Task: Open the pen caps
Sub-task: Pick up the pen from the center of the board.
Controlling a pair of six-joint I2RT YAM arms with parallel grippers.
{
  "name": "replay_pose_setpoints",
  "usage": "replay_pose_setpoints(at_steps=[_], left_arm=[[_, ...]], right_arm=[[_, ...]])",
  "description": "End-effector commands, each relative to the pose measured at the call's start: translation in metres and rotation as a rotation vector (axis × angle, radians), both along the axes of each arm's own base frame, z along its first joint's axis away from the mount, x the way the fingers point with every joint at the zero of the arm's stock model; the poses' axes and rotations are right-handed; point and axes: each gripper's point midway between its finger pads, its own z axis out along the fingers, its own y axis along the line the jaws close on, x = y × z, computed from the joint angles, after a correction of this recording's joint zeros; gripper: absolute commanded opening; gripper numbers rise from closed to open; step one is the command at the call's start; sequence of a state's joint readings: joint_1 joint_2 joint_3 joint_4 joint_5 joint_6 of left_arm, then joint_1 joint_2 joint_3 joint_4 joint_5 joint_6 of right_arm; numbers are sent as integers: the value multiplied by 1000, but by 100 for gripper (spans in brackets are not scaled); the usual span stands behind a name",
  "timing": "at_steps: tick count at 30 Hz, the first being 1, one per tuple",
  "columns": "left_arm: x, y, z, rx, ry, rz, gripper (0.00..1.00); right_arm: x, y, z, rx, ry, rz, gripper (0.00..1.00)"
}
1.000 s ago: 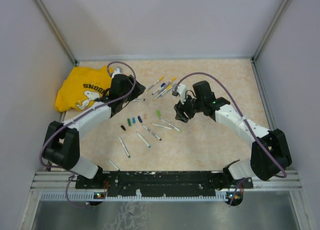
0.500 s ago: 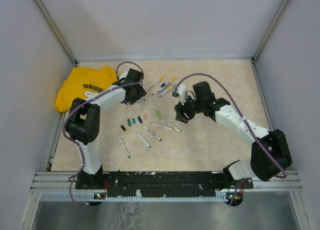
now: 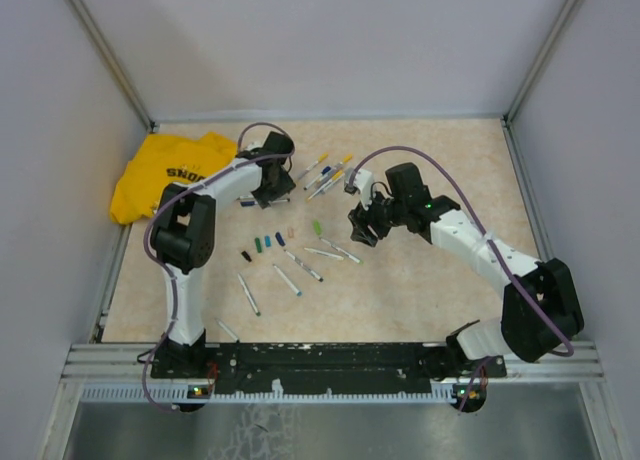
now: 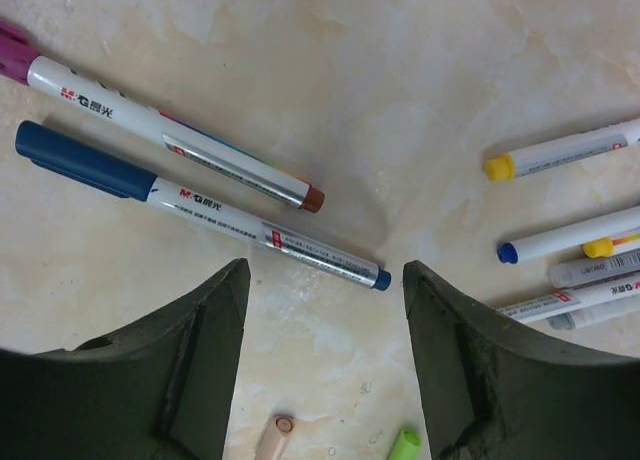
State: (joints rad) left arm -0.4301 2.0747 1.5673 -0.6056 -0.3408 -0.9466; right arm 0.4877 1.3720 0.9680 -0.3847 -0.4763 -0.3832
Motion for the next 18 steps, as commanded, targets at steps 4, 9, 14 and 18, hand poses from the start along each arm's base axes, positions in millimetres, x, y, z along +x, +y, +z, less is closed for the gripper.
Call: replay_pose_setpoints(at_steps=[4, 9, 14, 18], left_arm=[[-5, 8, -10, 29, 65, 28, 68], [-7, 11, -11, 45, 90, 32, 66], [-12, 13, -10, 54, 109, 28, 61], [-16, 14, -10, 55, 120, 24, 56]], right_arm=[[4, 0, 16, 31, -69, 7, 56], [4, 0, 17, 34, -73, 7, 56], [4, 0, 18, 34, -75, 7, 56], [4, -1, 17, 34, -75, 7, 56]])
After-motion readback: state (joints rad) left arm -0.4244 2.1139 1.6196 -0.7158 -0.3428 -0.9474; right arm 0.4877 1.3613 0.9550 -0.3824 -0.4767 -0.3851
